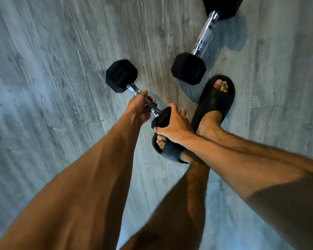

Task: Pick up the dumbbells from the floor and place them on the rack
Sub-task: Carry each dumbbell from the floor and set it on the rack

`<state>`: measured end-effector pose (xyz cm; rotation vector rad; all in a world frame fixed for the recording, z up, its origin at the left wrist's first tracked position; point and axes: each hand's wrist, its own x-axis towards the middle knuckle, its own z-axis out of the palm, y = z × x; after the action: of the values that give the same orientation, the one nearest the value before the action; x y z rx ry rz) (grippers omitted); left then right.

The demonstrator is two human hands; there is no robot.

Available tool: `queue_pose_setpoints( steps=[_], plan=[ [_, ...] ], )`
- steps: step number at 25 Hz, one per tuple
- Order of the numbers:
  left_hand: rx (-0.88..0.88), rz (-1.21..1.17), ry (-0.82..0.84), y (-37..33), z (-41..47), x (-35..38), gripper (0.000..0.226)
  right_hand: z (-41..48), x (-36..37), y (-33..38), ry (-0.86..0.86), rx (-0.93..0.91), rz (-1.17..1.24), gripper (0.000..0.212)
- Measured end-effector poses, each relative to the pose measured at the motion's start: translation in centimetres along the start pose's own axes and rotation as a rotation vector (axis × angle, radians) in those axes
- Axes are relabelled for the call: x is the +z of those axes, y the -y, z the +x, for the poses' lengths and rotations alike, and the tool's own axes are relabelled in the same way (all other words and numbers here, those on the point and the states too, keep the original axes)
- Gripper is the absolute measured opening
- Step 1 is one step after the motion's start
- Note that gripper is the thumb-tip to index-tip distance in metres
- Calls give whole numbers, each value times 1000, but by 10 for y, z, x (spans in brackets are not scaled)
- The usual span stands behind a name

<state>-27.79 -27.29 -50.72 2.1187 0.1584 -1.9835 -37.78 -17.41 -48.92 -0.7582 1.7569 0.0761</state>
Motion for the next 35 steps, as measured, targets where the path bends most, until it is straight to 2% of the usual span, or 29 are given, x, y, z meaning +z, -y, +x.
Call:
queue_pose_setpoints(
  steps=[6,11,17,19,21,22,23,25,30,32,35],
  plan=[
    [55,131,47,-11,-148,17,14,-134,-63,30,-72,-20,80,84],
    [126,266,117,-22,-279,50,14,-253,-128,61,-170,19,167,80],
    [202,442,225,-17,-424,83,12,-371,-180,66,-265,24,331,84],
    [222,509,241,-6,-467,95,8,-401,-190,54,-297,58,358,74],
    [232,568,260,9,-504,112,10,-435,-207,44,-337,142,475,44],
    [233,587,265,17,-518,120,12,-451,-218,40,-337,182,537,36],
    [236,607,273,24,-529,128,10,-463,-228,34,-342,217,598,44],
    [239,667,288,43,-557,153,8,-491,-252,13,-369,173,629,59],
    [207,803,328,107,-609,232,20,-549,-312,-54,-420,107,589,56],
    [202,848,346,134,-620,264,22,-568,-331,-81,-482,69,553,63],
    [211,927,375,186,-644,325,19,-593,-372,-136,-501,70,663,78]
  ],
)
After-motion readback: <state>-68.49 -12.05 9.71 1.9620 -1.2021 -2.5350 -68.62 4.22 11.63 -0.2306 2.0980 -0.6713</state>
